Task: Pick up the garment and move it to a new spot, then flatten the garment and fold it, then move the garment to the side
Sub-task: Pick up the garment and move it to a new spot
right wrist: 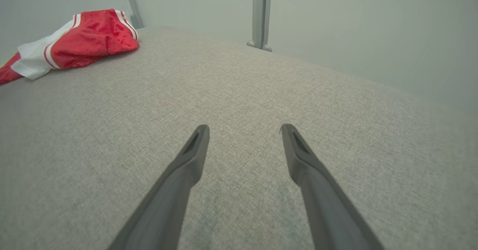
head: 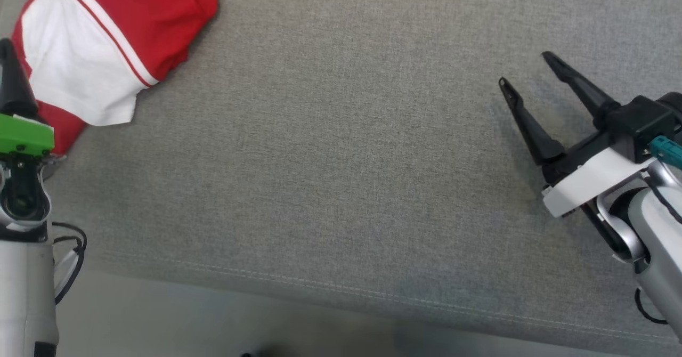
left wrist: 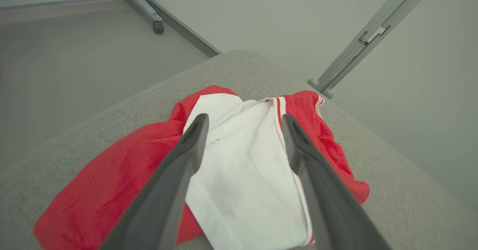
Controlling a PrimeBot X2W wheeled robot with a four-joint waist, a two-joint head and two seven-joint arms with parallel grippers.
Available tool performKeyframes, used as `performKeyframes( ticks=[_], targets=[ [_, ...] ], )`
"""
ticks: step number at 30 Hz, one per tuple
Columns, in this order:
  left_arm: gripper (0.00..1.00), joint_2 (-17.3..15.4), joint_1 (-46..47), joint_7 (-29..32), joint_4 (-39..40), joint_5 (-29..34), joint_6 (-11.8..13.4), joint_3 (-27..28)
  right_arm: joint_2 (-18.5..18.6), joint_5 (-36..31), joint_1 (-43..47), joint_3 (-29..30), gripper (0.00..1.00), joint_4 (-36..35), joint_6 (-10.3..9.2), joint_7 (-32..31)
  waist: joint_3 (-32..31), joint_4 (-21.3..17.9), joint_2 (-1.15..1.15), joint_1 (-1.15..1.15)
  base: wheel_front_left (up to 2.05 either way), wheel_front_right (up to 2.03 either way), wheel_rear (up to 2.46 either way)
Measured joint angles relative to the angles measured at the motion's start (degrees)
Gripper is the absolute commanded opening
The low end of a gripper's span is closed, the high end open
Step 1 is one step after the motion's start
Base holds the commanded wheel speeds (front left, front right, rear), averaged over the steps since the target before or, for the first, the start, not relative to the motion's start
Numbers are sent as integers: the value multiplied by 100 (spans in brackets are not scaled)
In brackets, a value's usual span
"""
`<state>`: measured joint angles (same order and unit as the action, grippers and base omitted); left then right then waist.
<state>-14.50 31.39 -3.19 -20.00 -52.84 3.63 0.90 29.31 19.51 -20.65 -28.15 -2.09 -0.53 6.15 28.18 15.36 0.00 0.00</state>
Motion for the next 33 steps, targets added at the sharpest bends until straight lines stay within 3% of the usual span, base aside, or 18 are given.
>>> performKeyframes(
  ticks=[17, 18, 20, 26, 33],
  targets=[
    [100, 145, 1040, 421, -1317, -14, 49, -285, 402, -151, -168, 385, 100, -614, -165, -114, 1016, -57, 0, 0, 0, 0, 0],
    [44, 155, 1094, 421, -1359, -15, 43, -286, 415, -151, -169, 391, 100, -632, -167, -114, 1024, -41, 0, 0, 0, 0, 0],
    [0, 168, 1180, 421, -1449, -14, 21, -313, 427, -151, -169, 400, 100, -651, -168, -114, 1032, -14, 0, 0, 0, 0, 0],
    [0, 188, 1290, 350, -1657, 130, -286, -541, 428, -149, -167, 388, 100, -600, -185, -113, 957, 35, 0, 0, 0, 0, 0],
    [0, 509, 1301, 3, -1764, 183, -706, -815, 176, -119, -83, 290, 100, -341, -204, 48, 673, 24, 0, 0, 0, 0, 0]
  ],
)
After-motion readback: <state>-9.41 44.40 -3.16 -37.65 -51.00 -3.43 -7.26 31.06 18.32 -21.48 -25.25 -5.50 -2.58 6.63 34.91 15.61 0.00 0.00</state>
